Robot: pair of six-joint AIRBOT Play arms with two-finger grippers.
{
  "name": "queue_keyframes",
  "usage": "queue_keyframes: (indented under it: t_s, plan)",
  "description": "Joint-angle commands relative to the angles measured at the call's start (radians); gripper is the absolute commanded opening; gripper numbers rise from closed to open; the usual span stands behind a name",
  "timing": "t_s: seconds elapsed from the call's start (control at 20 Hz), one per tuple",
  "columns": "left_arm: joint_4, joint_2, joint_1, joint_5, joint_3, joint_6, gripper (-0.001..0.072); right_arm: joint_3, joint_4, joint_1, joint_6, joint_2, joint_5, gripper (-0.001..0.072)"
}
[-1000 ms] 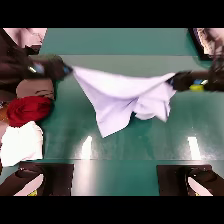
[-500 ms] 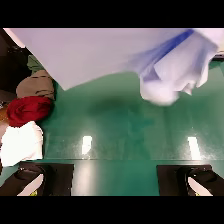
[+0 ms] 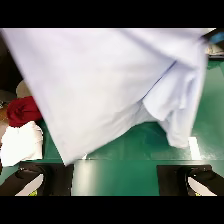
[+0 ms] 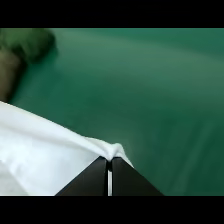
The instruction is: Fold the shirts.
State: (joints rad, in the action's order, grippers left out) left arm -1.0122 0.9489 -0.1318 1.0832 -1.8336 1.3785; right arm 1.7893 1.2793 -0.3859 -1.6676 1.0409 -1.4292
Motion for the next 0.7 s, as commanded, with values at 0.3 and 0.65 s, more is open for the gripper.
queue_keyframes:
  t_s: [0.3,0.65]
  plan:
    - [-0.109,0.5,0.001,-0.067,0.354,0.063,0.0026,-0.241,-0.058,0.217,0.083,0.459,0.188,0.0014]
    - [-0.213,0.537,0.003,-0.037,0.294,0.089,0.0608,-0.032,-0.217,0.408,0.099,0.549,0.084,0.0393]
